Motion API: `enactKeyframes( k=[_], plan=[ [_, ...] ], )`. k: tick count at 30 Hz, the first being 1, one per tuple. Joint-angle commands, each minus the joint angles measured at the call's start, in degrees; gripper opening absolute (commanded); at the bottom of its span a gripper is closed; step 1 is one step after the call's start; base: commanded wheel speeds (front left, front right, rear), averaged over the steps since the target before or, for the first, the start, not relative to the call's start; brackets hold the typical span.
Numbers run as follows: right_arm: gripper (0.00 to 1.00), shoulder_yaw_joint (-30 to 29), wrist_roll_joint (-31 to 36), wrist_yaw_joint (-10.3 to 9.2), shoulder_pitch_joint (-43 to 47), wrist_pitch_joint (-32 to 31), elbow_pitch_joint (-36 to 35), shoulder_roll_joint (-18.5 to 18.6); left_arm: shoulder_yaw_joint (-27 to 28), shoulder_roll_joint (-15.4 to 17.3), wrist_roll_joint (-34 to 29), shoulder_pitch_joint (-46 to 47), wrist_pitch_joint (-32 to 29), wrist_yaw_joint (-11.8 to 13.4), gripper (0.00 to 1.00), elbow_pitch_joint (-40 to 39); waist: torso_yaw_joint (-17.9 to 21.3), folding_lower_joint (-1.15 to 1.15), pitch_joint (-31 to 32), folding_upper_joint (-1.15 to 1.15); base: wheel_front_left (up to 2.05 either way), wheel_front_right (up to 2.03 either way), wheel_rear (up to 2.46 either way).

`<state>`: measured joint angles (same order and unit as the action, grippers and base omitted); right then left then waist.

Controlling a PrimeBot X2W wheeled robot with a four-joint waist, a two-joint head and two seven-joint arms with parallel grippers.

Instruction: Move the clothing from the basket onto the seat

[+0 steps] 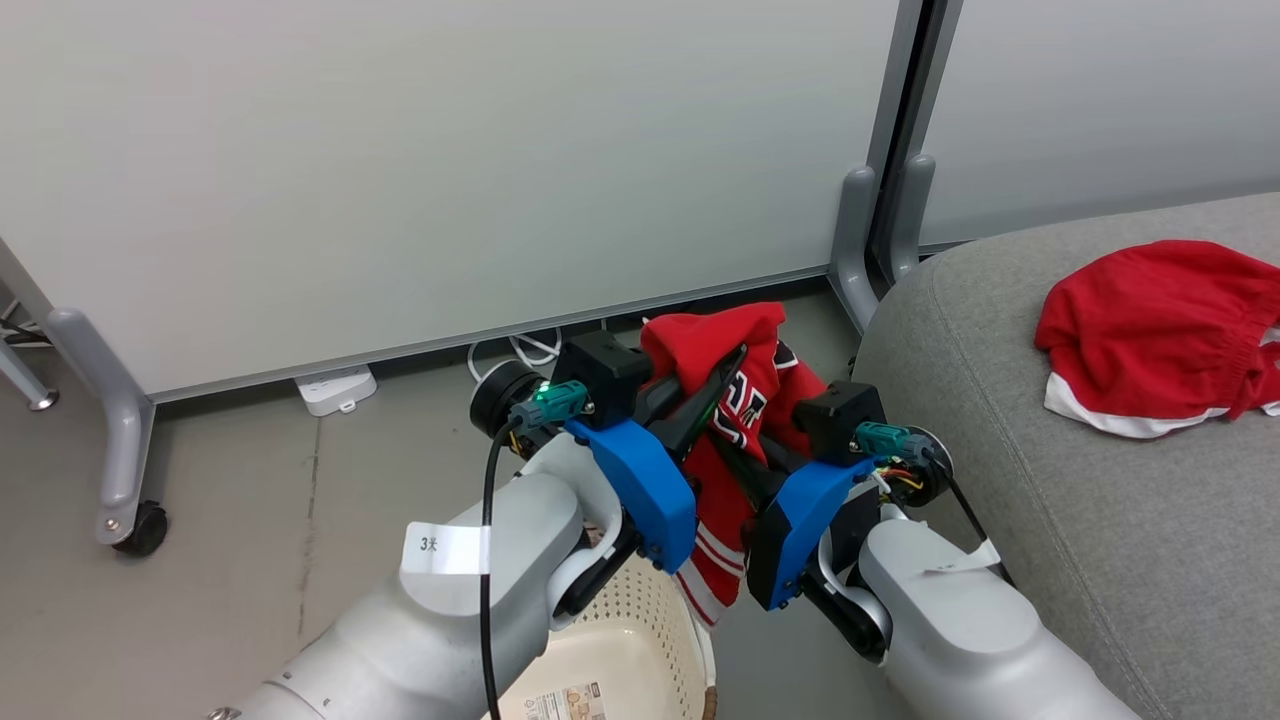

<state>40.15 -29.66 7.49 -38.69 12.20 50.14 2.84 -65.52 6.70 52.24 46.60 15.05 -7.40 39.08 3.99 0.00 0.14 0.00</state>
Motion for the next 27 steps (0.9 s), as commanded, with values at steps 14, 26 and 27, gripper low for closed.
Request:
enactKeyframes(
  k=[14, 26, 27],
  plan=[
    [0.00, 2.67, -2.84, 0.01, -2.38, 1.83, 2.64, 0.09, 0.45, 0.45, 0.12, 0.93, 0.19, -0.13, 0.00, 0.17, 0.42, 0.00, 0.14, 0.00, 0.00, 0.00, 0.00],
    [0.00, 4.26, -4.30, 0.01, -2.80, 2.39, 3.73, 0.10, 2.58, 0.72, -1.87, 0.37, 0.25, -0.13, 1.00, -0.53, 0.52, 0.00, 0.29, 0.00, 0.00, 0.00, 0.00],
    [0.00, 4.26, -4.30, 0.01, -2.80, 2.39, 3.73, 0.10, 2.58, 0.72, -1.87, 0.37, 0.25, -0.13, 1.00, -0.53, 0.52, 0.00, 0.29, 0.00, 0.00, 0.00, 0.00]
  ],
)
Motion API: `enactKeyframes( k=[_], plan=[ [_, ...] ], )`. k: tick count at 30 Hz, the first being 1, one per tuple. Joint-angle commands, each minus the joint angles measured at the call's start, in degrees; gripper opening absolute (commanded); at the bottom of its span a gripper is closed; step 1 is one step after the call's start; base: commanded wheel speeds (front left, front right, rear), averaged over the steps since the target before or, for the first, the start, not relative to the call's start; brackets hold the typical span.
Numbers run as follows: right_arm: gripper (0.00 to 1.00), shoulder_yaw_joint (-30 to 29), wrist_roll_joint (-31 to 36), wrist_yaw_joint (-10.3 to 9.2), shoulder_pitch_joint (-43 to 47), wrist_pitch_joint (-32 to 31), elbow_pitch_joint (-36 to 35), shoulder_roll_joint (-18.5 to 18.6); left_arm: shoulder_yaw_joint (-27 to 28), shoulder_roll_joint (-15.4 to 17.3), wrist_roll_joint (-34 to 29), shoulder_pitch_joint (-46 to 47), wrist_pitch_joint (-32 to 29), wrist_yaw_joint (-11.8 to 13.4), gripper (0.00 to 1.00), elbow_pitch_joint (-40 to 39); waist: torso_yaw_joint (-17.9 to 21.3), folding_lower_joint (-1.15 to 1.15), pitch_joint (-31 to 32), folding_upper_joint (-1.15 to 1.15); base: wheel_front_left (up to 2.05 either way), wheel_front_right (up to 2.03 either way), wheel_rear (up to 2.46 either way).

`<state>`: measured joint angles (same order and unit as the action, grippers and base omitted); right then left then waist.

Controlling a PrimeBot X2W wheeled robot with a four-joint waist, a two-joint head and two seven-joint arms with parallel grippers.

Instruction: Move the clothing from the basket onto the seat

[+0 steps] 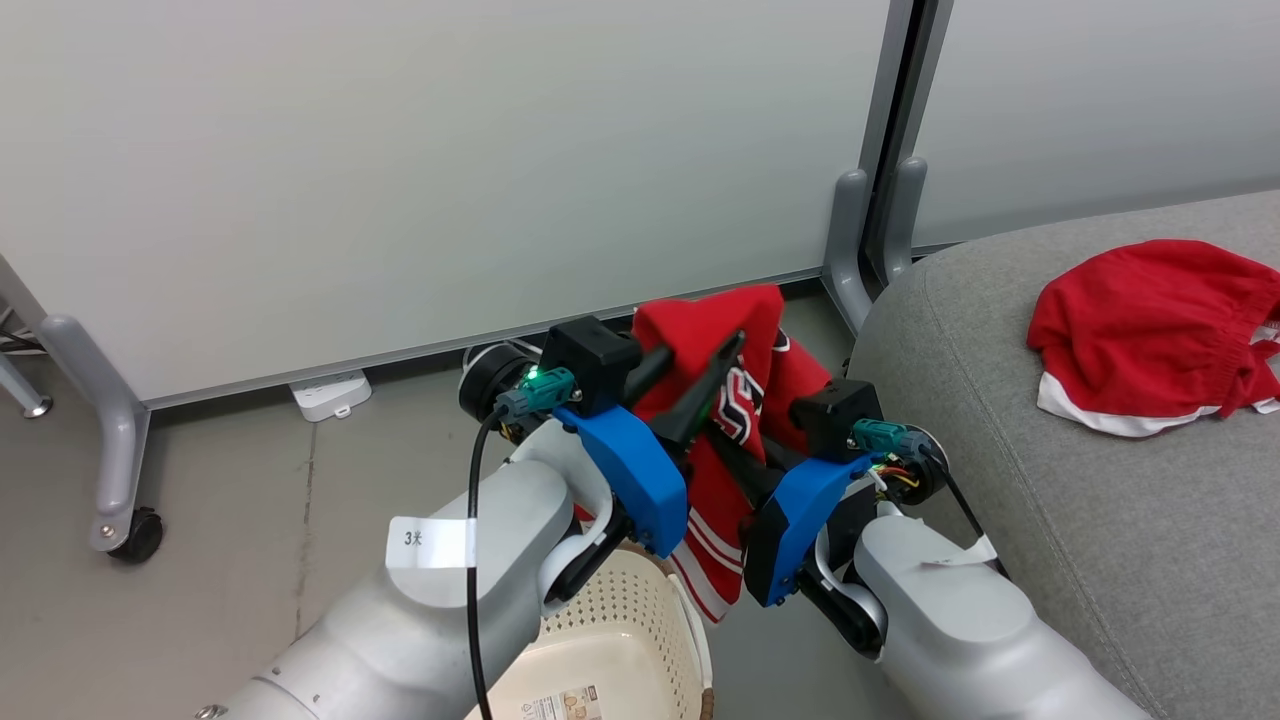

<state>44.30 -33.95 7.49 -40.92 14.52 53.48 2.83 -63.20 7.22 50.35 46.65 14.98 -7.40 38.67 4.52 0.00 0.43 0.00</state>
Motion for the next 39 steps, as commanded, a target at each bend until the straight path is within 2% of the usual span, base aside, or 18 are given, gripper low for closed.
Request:
enactKeyframes(
  k=[1, 5, 9, 16, 24, 31, 39],
  plan=[
    [0.00, 0.12, -0.15, 0.01, -0.62, 0.16, 0.31, 0.11, 0.64, 0.21, -0.43, -0.03, 0.31, -0.13, 1.00, -0.30, 0.00, 0.00, 0.01, 0.00, 0.00, 0.00, 0.00],
    [0.00, 0.19, -0.36, 0.01, -0.92, 0.36, 0.21, 0.09, 4.09, 1.33, -3.97, -2.42, 0.29, -0.12, 1.00, -2.51, 0.06, 0.00, -0.09, 0.00, 0.00, 0.00, 0.00],
    [0.00, -0.33, -0.07, 0.01, -1.11, 0.59, 0.16, 0.10, 11.11, 2.40, -8.74, -7.40, 0.25, 0.05, 1.00, -6.47, 0.13, 0.00, -0.22, 0.00, 0.00, 0.00, 0.00],
    [0.00, -2.64, 1.50, 0.01, -0.87, 0.76, 0.40, 0.09, 23.97, 4.41, -17.54, -20.64, 0.25, 0.87, 1.00, -14.44, -0.45, 0.00, -0.57, 0.00, 0.00, 0.00, 0.00],
    [0.00, -6.64, 4.37, 0.01, 1.05, 0.75, -0.89, 0.09, 35.15, 6.22, -24.54, -33.57, 0.25, 0.65, 1.00, -20.02, -1.35, 0.00, -0.67, 0.00, 0.00, 0.00, 0.00],
    [0.00, -8.84, 6.22, 0.01, 2.19, 0.76, -1.71, 0.09, 43.24, 5.25, -27.77, -40.75, 0.25, 0.39, 1.00, -22.09, -1.99, 0.00, -0.78, 0.00, 0.00, 0.00, 0.00],
    [0.00, -10.31, 7.47, 0.01, 2.72, 0.77, -1.99, 0.09, 47.28, 3.39, -30.21, -43.20, 0.25, -0.07, 1.00, -22.49, -2.23, 0.00, -0.90, 0.00, 0.00, 0.00, 0.00]
  ],
)
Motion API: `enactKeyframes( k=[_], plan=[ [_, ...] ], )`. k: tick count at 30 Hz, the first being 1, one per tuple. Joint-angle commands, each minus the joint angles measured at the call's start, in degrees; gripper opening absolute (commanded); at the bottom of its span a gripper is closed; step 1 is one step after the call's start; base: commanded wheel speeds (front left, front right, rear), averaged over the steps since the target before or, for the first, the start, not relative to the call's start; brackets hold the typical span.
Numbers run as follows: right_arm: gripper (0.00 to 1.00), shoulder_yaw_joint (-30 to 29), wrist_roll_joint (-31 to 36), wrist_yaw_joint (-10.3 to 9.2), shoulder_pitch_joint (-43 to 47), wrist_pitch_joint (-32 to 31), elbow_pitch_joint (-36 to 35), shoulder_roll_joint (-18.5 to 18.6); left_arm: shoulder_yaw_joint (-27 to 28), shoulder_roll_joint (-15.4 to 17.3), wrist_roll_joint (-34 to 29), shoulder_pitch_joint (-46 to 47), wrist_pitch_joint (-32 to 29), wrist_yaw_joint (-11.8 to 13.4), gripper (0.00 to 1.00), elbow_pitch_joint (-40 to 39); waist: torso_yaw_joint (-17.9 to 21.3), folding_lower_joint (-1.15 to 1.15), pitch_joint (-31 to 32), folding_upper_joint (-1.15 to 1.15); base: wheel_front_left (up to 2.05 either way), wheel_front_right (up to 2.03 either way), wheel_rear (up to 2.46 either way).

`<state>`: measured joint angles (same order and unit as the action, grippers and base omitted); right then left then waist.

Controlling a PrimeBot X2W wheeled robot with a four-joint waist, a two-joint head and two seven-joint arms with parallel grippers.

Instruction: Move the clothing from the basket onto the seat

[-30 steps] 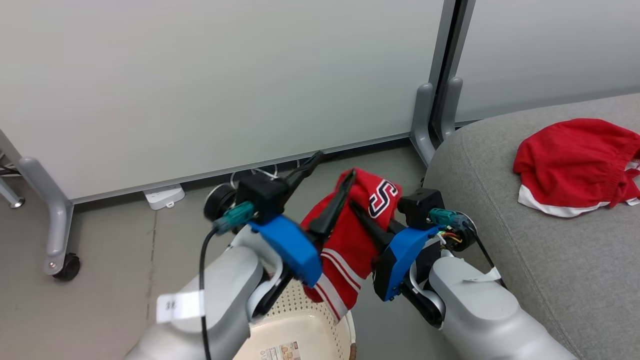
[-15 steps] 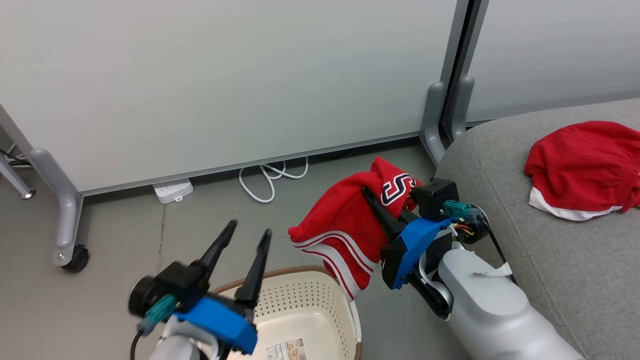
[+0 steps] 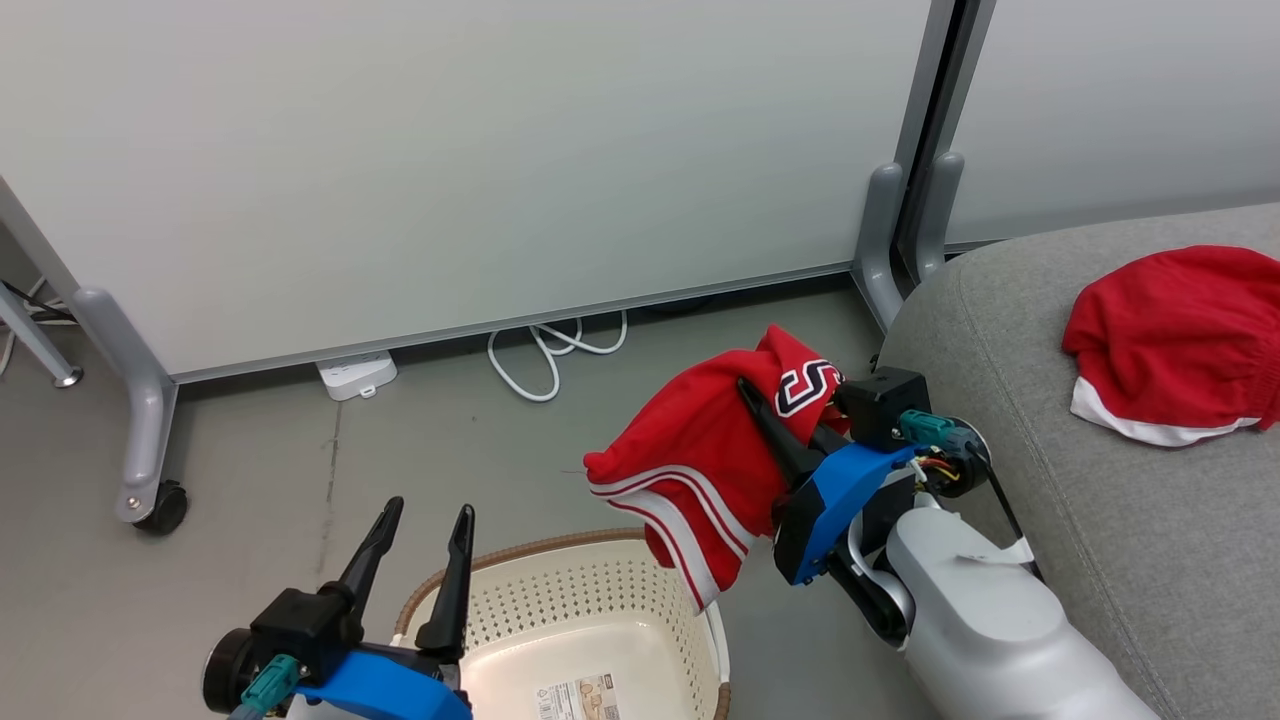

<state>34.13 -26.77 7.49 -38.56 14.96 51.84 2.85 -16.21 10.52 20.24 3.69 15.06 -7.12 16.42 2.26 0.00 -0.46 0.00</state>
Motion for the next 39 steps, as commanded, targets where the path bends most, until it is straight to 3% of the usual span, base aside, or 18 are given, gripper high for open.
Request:
enactKeyframes(
  k=[1, 11, 17, 39],
  plan=[
    [0.00, -0.28, 0.41, 0.01, 0.42, 0.33, -0.39, 0.07, 0.39, -0.13, -0.27, -0.31, 0.17, -0.40, 1.00, -0.20, 0.06, 0.00, -0.01, 0.00, 0.00, 0.00, 0.00],
    [0.00, -0.82, 0.70, 0.01, 0.74, 0.33, -0.53, 0.07, -0.44, -0.12, -0.69, 0.24, 0.17, -0.39, 1.00, 0.14, 1.18, 0.00, -0.33, 0.00, 0.00, 0.00, 0.00],
    [0.00, -1.02, 0.53, 0.01, -0.01, 0.33, -1.01, 0.07, -0.26, 0.06, -0.46, 0.60, 0.17, -0.39, 1.00, -0.38, 3.78, 0.00, -1.33, 0.00, 0.00, 0.00, 0.00],
    [0.00, -2.44, 0.72, 0.01, -1.06, 0.32, -3.22, 0.06, -0.50, 0.85, -1.42, 3.79, 0.17, -0.41, 1.00, -1.30, 24.12, 0.00, -6.64, 0.00, 0.00, 0.00, 0.00]
  ],
)
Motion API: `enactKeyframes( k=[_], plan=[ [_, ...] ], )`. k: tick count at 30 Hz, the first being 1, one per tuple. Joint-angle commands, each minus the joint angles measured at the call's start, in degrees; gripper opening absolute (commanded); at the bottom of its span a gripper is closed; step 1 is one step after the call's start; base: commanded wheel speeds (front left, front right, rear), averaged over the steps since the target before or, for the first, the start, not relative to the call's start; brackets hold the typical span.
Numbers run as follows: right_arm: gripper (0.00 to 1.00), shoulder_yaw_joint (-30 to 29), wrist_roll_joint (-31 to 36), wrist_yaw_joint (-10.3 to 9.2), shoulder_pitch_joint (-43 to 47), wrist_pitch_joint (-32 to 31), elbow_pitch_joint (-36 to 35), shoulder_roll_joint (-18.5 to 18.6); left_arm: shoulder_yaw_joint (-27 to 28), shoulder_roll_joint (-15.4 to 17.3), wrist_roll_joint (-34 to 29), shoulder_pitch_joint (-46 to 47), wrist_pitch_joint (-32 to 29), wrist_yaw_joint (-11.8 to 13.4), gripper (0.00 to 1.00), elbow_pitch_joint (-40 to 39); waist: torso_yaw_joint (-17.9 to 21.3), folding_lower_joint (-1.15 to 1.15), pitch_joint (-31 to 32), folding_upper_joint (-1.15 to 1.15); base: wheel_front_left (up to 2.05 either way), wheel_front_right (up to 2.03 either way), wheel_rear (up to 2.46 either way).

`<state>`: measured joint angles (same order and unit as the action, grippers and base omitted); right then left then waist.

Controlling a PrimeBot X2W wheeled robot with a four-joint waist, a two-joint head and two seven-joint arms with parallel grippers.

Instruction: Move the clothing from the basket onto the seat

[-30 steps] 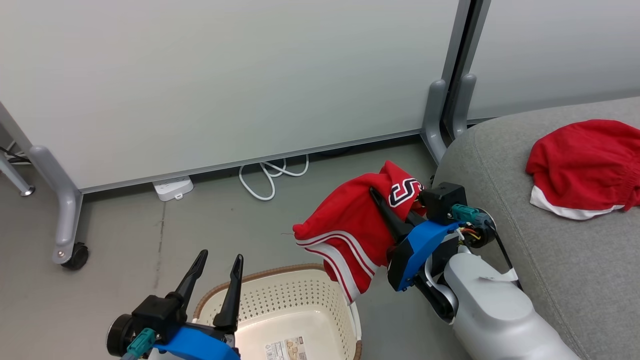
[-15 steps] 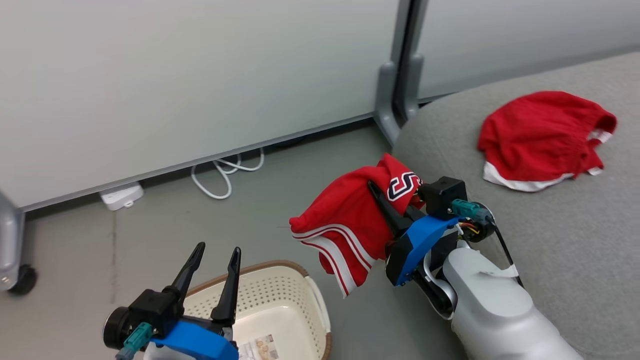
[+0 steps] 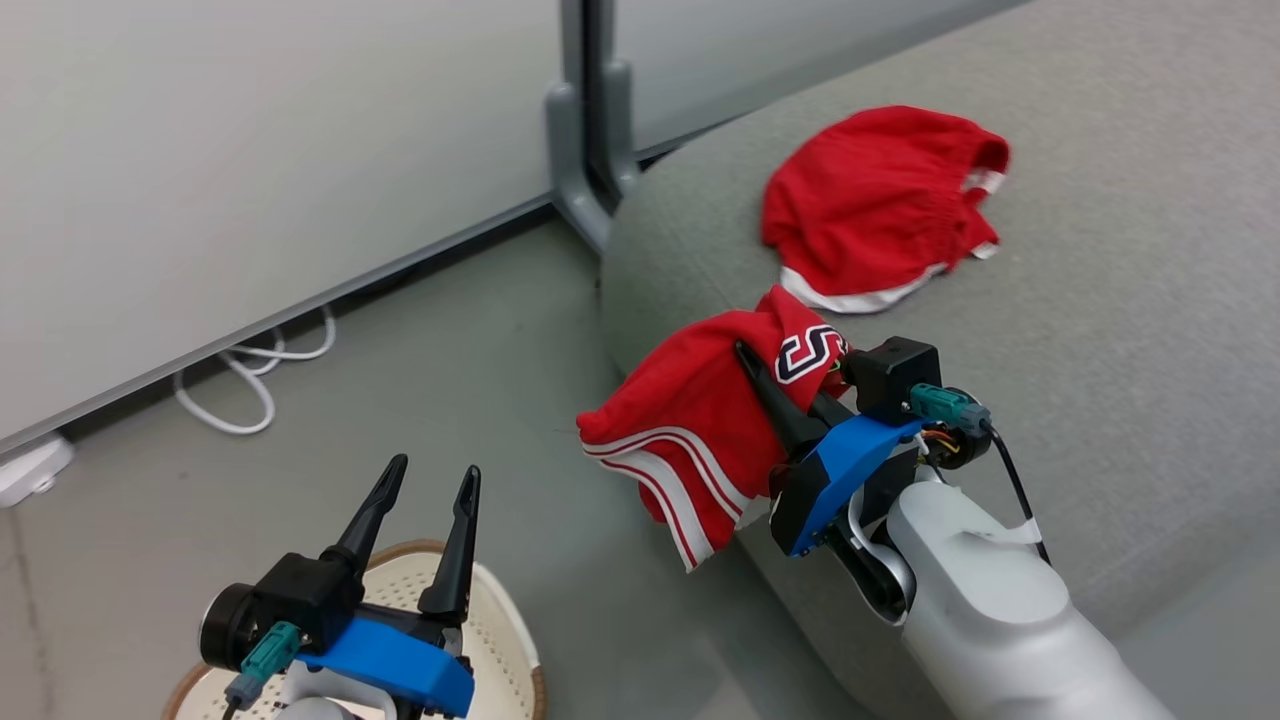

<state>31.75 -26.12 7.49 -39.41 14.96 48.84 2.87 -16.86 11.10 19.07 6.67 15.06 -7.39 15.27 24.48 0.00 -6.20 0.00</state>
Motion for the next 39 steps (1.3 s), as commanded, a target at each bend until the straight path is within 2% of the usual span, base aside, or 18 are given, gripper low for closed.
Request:
enactKeyframes(
  k=[1, 7, 17, 27, 30, 33, 39],
  plan=[
    [0.00, 0.01, -0.03, 0.01, -0.12, 0.32, -0.36, 0.03, 0.32, 0.39, -0.26, 0.79, 0.17, -0.14, 1.00, -0.18, 2.86, 0.00, -1.14, 0.00, 0.00, 0.00, 0.00],
    [0.00, -1.12, -0.03, 0.01, 0.73, 0.32, -0.78, 0.01, -0.51, 0.84, -0.43, 1.44, 0.17, -0.14, 1.00, 0.00, 6.31, 0.00, -2.22, 0.00, 0.00, 0.00, 0.00],
    [0.00, -3.97, 1.18, 0.01, 2.19, 0.33, -1.77, 0.01, -3.05, 1.65, 0.58, 3.44, 0.17, -0.14, 1.00, 1.07, 6.71, 0.00, -2.93, 0.00, 0.00, 0.00, 0.00],
    [0.00, -5.27, 0.71, 0.01, -1.05, 0.33, -1.23, 0.01, -1.01, 2.35, -0.22, 3.31, 0.17, -0.14, 1.00, -0.03, 6.67, 0.00, -5.27, 0.00, 0.00, 0.00, 0.00],
    [0.00, -8.82, 1.64, 0.01, -4.97, 0.33, -0.46, 0.01, -1.02, 3.21, -0.94, 4.79, 0.17, -0.14, 1.00, -0.83, 5.45, 0.00, -7.92, 0.00, 0.00, 0.00, 0.00],
    [0.00, -14.87, 3.76, 0.01, -9.86, 0.34, 0.77, 0.26, -1.76, 4.31, -1.42, 6.35, 0.17, -0.14, 1.00, -1.63, 3.71, 0.00, -11.13, 0.00, 0.00, 0.00, 0.00],
    [0.00, -26.73, 8.01, 0.01, -19.69, 0.27, 0.61, 5.57, -3.88, 6.95, -1.84, 10.73, 0.17, -0.14, 1.00, -3.50, -0.35, 0.00, -18.60, 0.00, 0.00, 0.00, 0.00]
  ],
)
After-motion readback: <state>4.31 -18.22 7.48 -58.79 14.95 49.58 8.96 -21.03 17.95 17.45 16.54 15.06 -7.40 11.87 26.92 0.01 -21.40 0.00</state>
